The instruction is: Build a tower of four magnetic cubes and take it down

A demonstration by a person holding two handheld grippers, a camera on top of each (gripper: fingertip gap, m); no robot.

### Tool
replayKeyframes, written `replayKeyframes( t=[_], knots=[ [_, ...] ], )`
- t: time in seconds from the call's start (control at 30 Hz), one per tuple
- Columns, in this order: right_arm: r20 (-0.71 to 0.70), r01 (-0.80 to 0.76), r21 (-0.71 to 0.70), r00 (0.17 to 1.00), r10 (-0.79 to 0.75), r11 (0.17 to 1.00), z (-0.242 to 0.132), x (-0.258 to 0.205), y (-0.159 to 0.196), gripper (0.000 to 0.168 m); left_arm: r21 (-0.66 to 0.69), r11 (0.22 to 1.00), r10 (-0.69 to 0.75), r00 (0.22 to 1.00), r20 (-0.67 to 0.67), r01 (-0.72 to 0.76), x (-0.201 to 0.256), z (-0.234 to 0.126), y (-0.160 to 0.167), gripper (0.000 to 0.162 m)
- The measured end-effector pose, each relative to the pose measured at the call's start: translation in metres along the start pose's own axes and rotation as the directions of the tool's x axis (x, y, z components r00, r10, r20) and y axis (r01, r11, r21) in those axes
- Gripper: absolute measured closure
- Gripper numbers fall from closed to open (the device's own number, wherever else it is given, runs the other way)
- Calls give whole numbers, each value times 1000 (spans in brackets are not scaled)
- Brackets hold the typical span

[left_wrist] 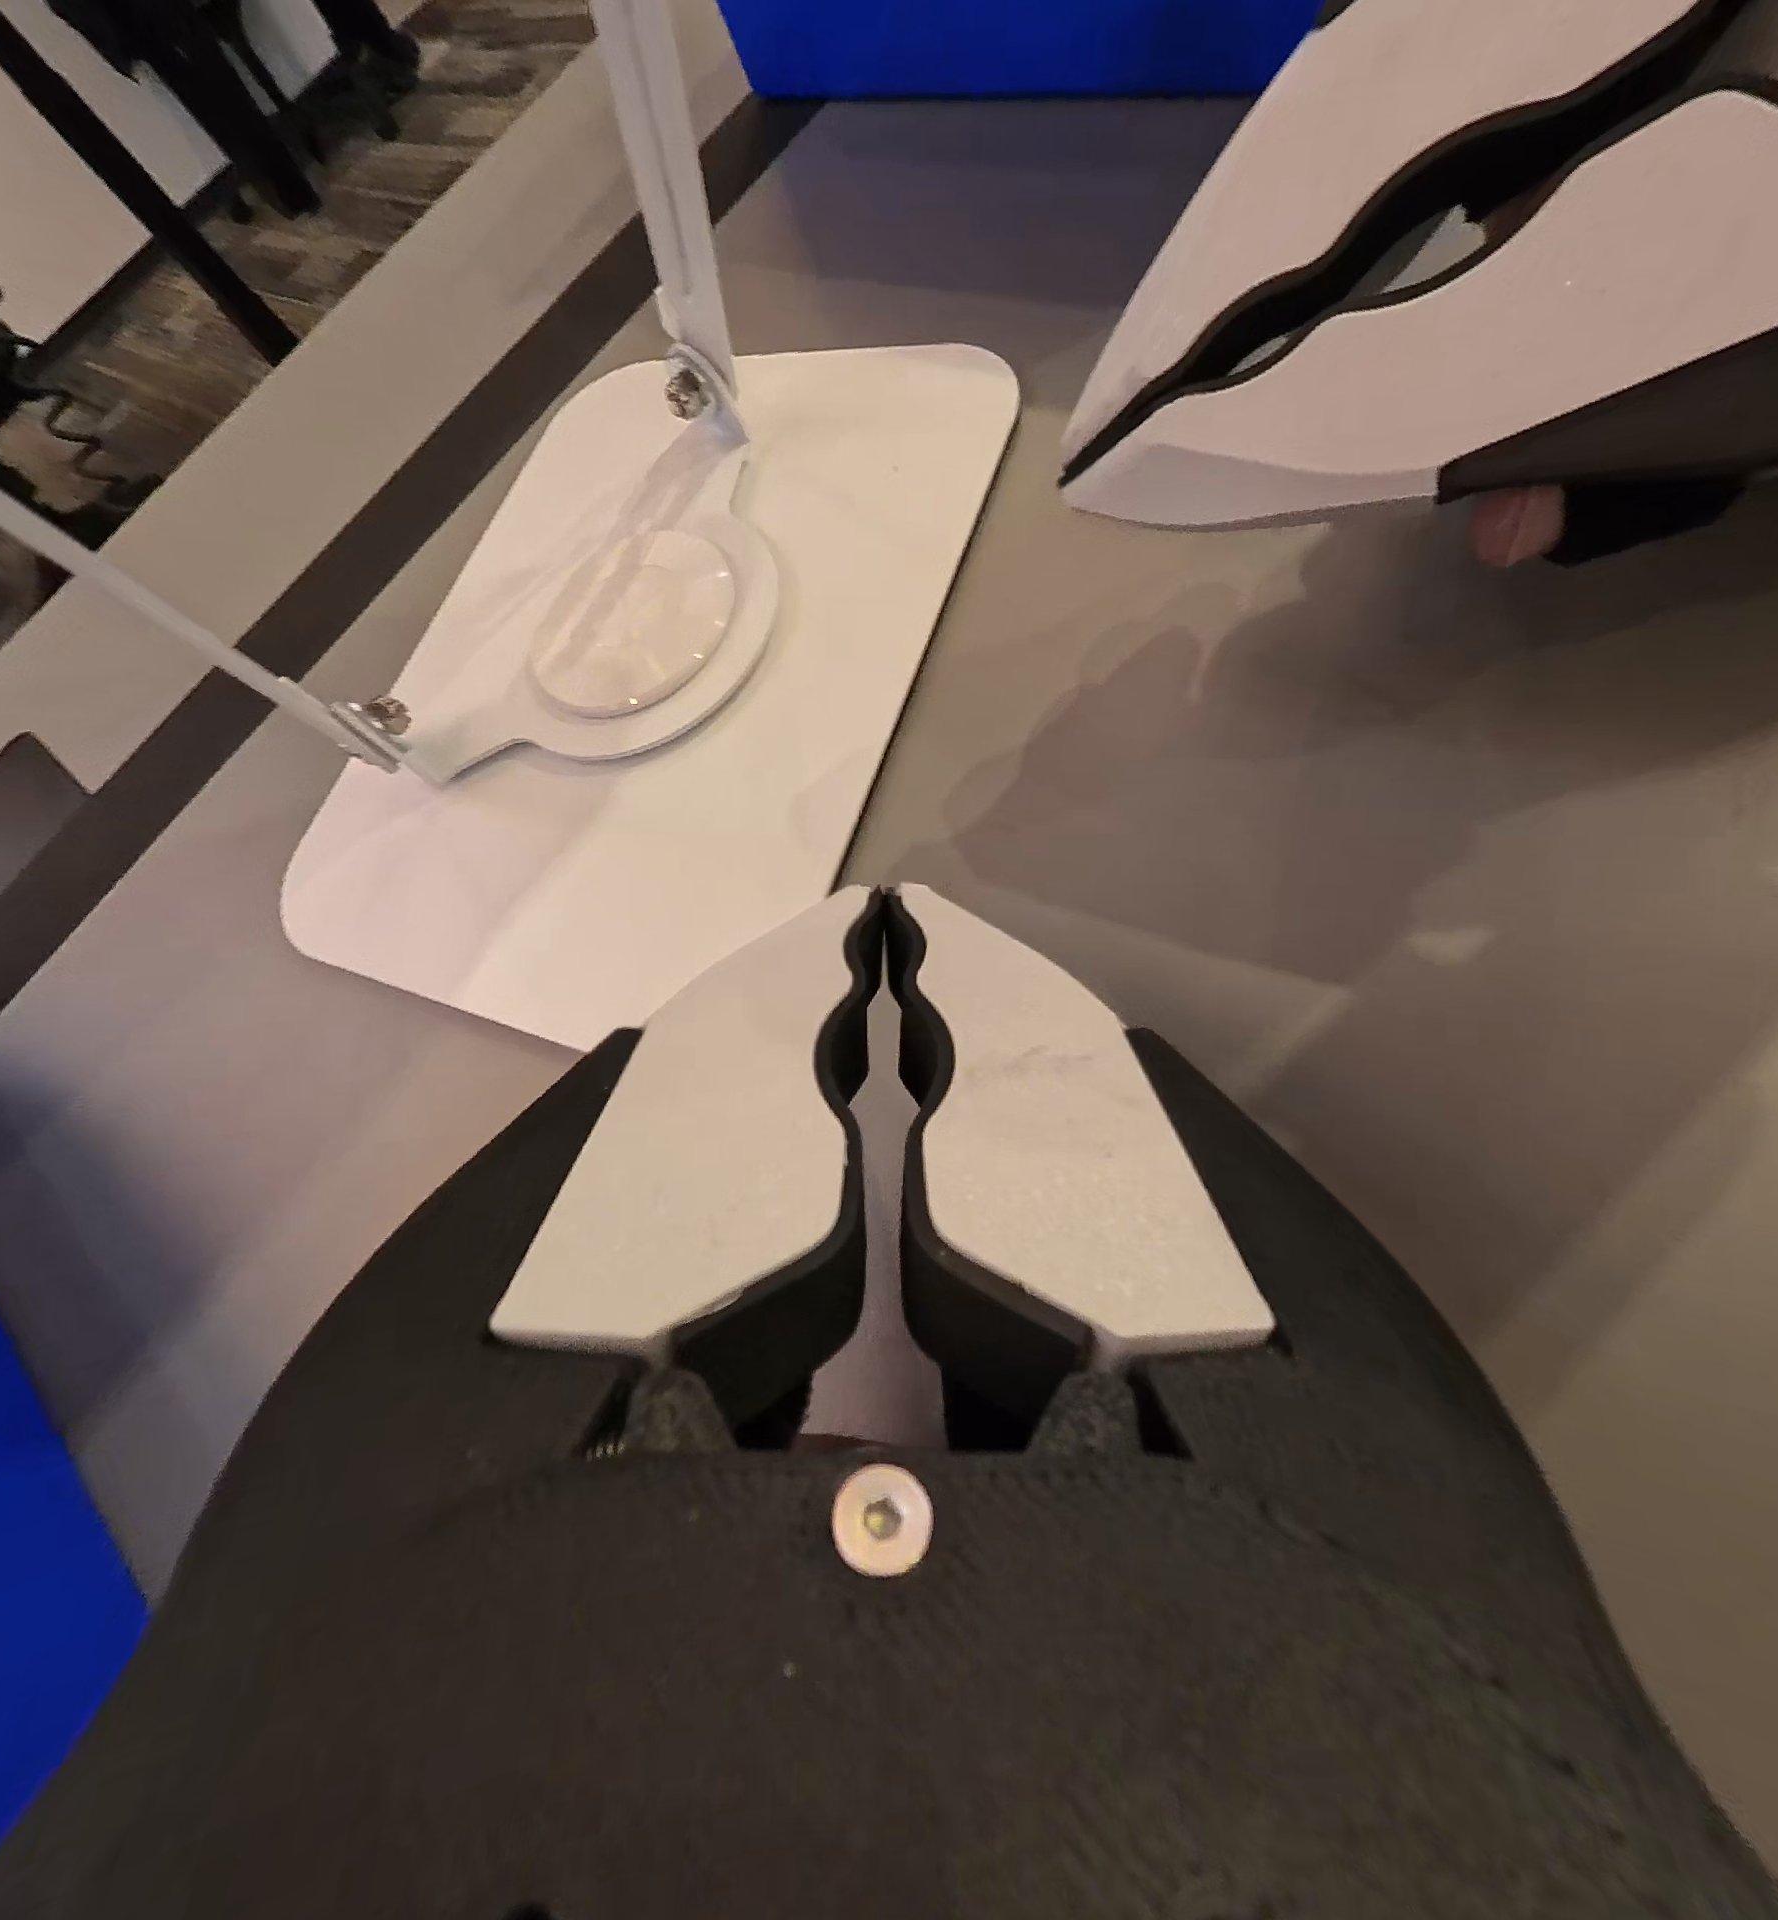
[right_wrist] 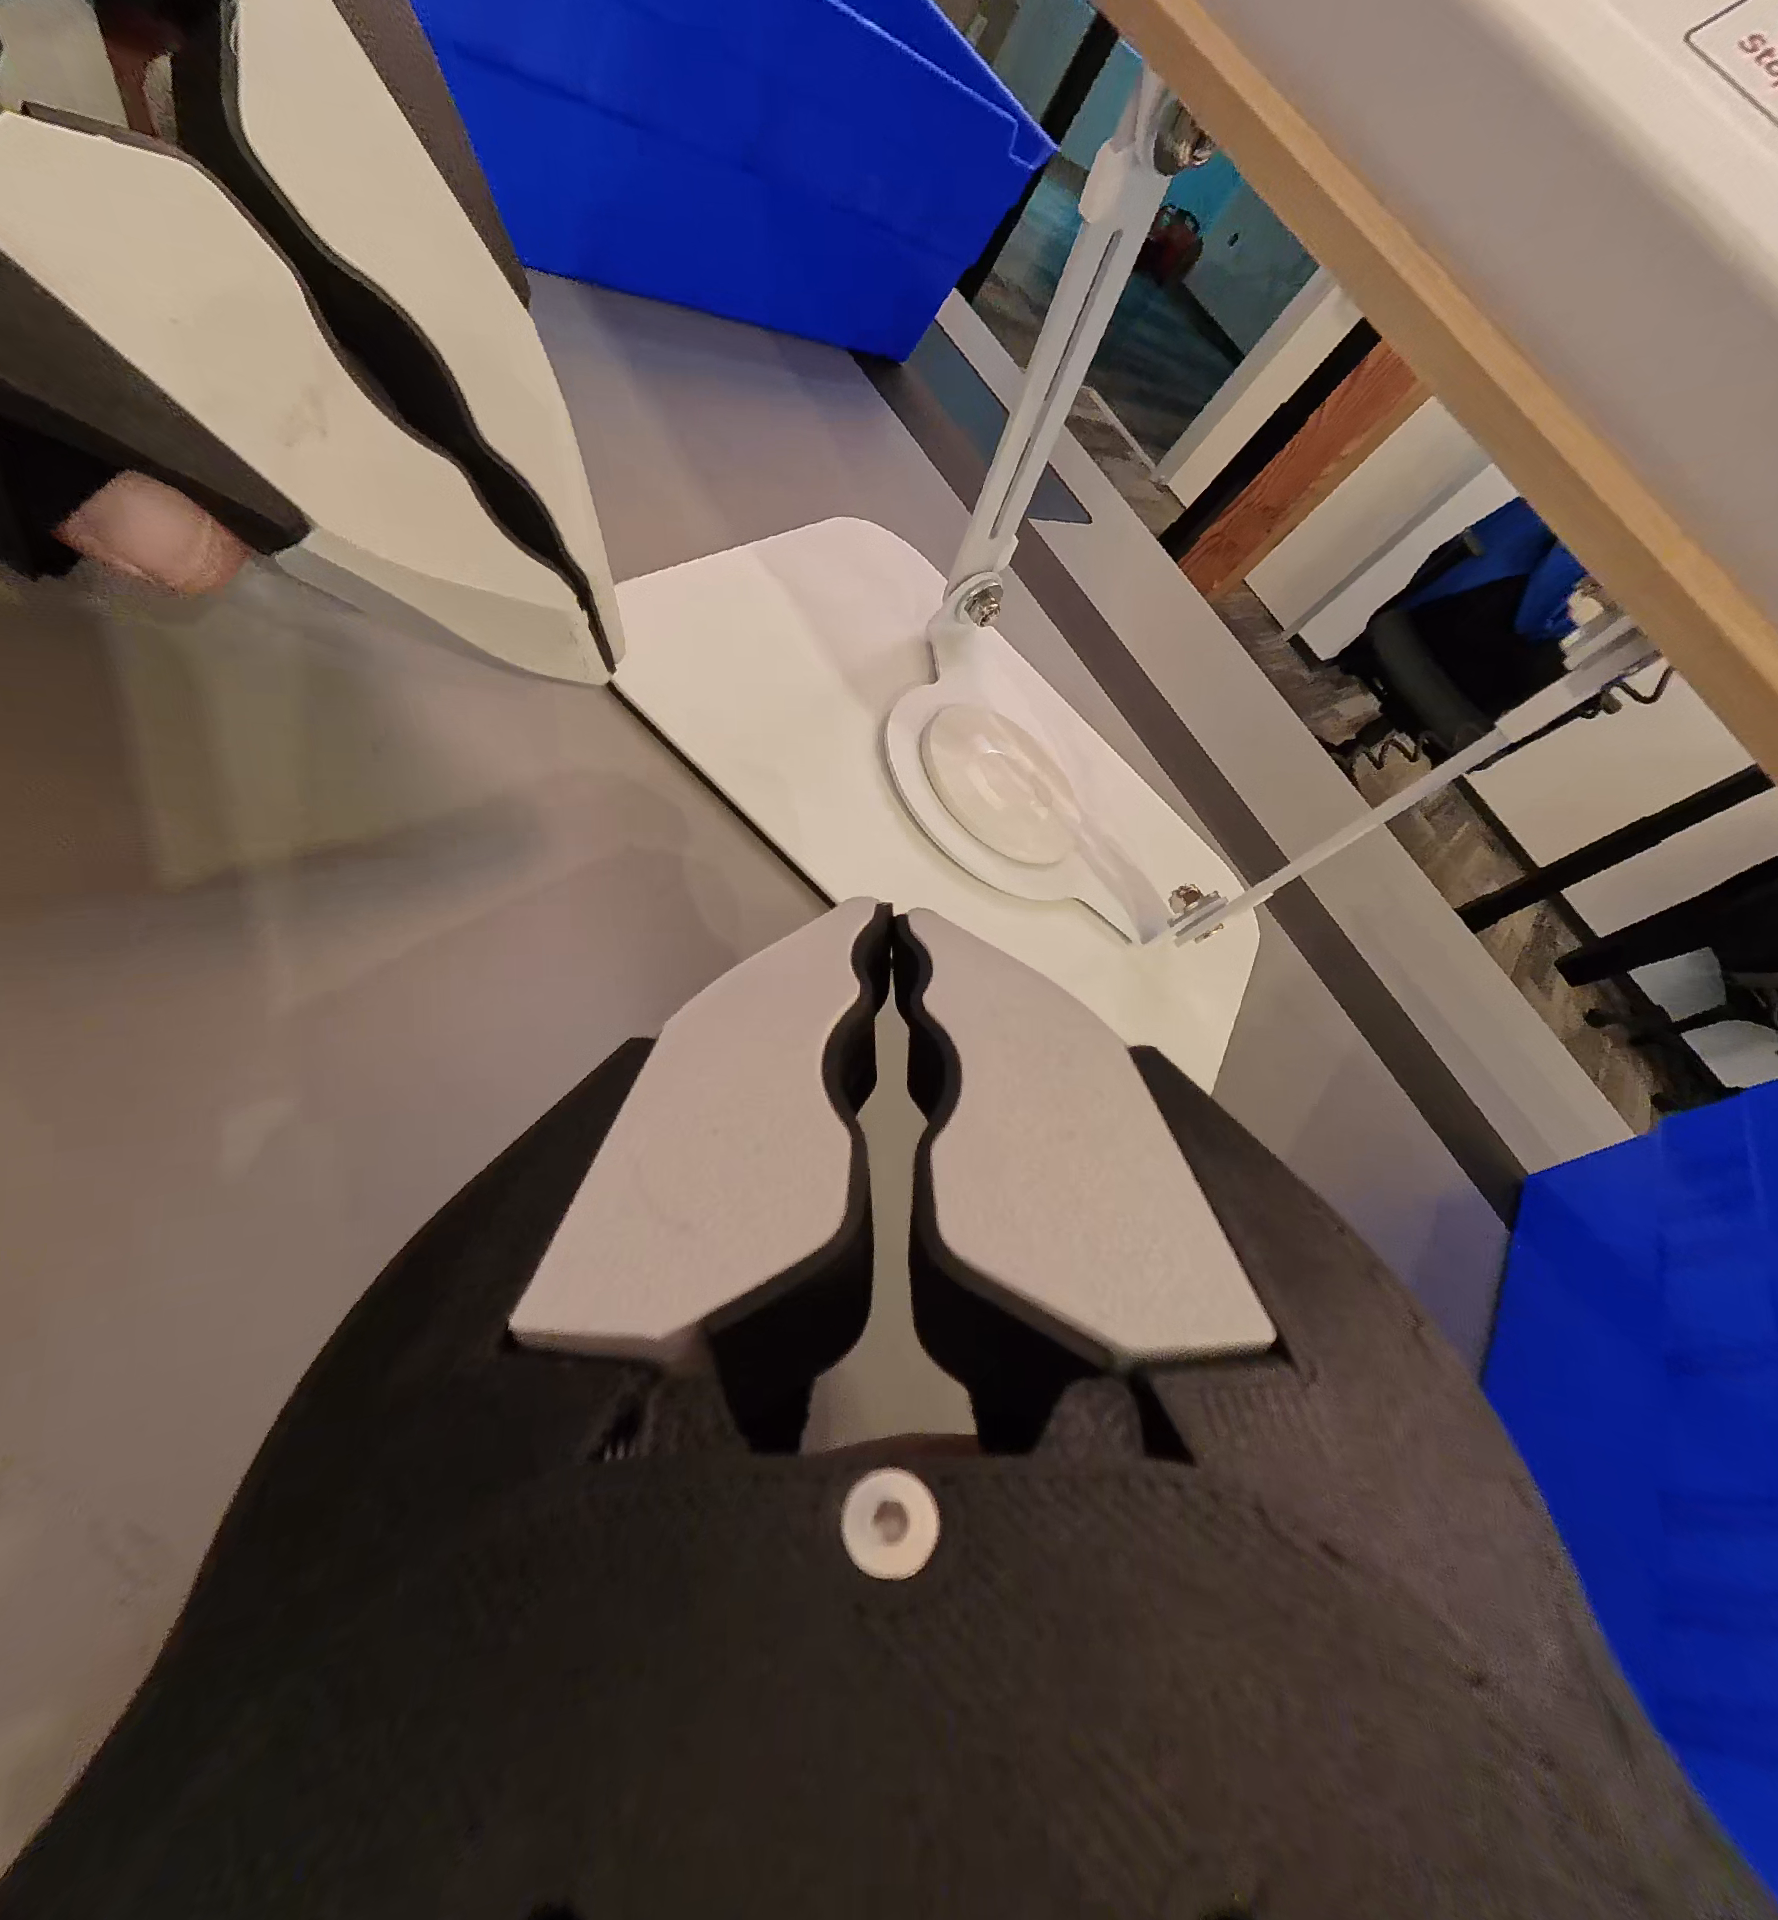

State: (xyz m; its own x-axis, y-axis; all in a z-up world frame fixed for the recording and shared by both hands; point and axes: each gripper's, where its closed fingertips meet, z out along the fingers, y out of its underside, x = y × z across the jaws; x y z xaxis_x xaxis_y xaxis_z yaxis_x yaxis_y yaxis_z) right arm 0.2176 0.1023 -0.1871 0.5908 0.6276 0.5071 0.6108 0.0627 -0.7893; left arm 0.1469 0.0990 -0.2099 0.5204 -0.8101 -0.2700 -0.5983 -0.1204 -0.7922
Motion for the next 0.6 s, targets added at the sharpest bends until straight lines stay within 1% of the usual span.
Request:
replayKeyframes(
  t=[0.2,0.37,0.47,0.57,0.6],
  knots=[
    [-2,-47,-1,999,47,999,-1,0,-2,168,74,996,-52,992,114,44,-22,-7,-8,162],
    [0,-67,7,998,67,998,-2,-6,-10,168,105,992,-89,980,180,70,-36,-12,-9,162],
    [10,-101,16,995,101,995,-3,-9,-14,168,88,992,-114,959,259,94,-48,-12,-4,148],
    [15,-114,17,993,114,993,-2,-11,-15,168,92,991,-117,950,289,94,-53,-13,-4,131],
    [12,-110,16,994,110,994,-2,-10,-14,168,93,991,-120,950,289,97,-53,-13,-5,130]
  ],
)
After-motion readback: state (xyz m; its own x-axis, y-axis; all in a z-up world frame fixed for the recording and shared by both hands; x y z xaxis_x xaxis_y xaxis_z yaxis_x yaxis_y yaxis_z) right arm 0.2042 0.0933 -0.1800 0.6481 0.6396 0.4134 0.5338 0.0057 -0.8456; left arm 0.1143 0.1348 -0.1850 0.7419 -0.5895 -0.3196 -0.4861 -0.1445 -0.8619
